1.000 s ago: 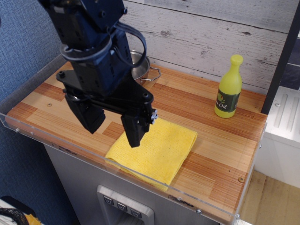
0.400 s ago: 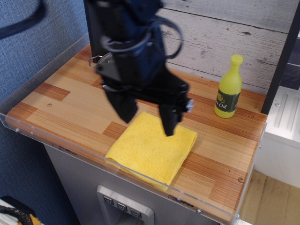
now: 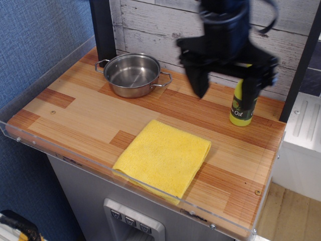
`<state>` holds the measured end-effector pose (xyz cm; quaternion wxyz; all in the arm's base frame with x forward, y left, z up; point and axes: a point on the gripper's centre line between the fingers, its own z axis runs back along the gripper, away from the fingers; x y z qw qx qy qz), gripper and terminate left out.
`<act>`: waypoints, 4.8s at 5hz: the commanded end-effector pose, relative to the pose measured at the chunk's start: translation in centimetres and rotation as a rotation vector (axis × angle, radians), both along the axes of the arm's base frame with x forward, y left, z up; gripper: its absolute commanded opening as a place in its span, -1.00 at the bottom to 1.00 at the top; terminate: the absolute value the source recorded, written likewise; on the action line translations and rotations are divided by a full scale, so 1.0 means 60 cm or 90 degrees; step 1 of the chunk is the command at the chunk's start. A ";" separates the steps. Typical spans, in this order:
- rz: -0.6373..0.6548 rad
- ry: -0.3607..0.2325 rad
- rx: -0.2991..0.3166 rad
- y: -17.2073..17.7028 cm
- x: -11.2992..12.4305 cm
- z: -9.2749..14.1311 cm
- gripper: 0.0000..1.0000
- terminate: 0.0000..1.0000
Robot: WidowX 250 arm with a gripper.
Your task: Slide the bottle forward in front of the silver pan.
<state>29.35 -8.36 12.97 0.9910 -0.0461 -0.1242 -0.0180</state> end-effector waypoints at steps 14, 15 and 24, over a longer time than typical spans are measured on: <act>0.247 0.054 0.028 0.131 0.086 0.030 -1.00 -1.00; 0.327 0.073 0.015 0.186 0.035 0.029 -1.00 -1.00; 0.483 0.075 0.044 0.336 -0.071 -0.027 1.00 -1.00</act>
